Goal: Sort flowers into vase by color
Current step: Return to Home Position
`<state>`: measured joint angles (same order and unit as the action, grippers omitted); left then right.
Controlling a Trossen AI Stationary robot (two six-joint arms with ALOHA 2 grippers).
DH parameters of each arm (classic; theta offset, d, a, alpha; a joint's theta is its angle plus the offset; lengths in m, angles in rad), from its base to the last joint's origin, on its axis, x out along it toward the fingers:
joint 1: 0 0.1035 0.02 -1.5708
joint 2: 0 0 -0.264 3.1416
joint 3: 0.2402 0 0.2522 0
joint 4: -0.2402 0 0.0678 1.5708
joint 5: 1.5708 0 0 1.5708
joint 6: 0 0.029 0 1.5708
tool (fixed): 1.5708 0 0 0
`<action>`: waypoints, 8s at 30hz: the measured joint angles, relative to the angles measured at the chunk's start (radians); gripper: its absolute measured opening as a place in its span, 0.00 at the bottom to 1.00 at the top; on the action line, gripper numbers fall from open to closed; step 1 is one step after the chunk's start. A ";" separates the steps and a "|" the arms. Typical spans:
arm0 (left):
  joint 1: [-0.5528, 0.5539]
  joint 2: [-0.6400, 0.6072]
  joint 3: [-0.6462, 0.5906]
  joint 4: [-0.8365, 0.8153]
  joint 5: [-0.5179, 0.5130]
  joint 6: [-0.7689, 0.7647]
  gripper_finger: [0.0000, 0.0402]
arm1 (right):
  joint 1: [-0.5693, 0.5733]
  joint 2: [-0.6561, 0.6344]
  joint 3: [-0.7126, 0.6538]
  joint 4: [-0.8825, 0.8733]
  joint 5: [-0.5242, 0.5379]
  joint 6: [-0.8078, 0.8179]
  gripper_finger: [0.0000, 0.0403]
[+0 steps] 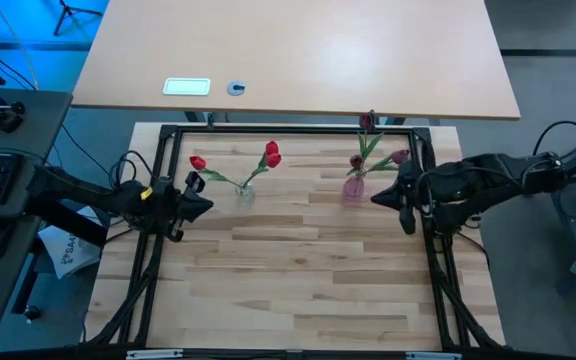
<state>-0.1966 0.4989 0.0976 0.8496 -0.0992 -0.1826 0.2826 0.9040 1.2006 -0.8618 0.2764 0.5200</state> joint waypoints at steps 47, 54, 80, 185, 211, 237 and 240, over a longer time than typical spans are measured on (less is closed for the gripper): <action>0.223 -0.163 -0.084 -0.393 0.155 -0.226 0.00 | -0.009 -0.735 -0.836 0.668 -0.051 -0.259 0.00; 0.223 -0.163 -0.084 -0.391 0.155 -0.205 0.00 | -0.095 -0.735 -0.837 0.748 -0.114 -0.319 0.00; 0.223 -0.163 -0.084 -0.391 0.155 -0.181 0.00 | -0.225 -0.729 -1.190 1.176 -0.406 -0.276 0.00; 0.222 -0.486 -0.085 -0.831 0.128 -0.181 0.00 | -0.208 -0.898 -1.191 0.879 -0.266 -0.294 0.00; 0.222 -0.486 -0.085 -0.831 0.128 -0.181 0.00 | -0.208 -0.898 -1.192 0.880 -0.266 -0.294 0.00; 0.222 -0.486 -0.085 -0.830 0.128 -0.181 0.00 | -0.208 -0.898 -1.192 0.880 -0.266 -0.294 0.00; 0.222 -0.486 -0.085 -0.831 0.128 -0.181 0.00 | -0.208 -0.898 -1.192 0.880 -0.266 -0.294 0.00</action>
<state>0.0257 0.0128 0.0124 0.0189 0.0288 -0.3637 0.0744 0.0059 0.0090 0.0183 0.0107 0.2264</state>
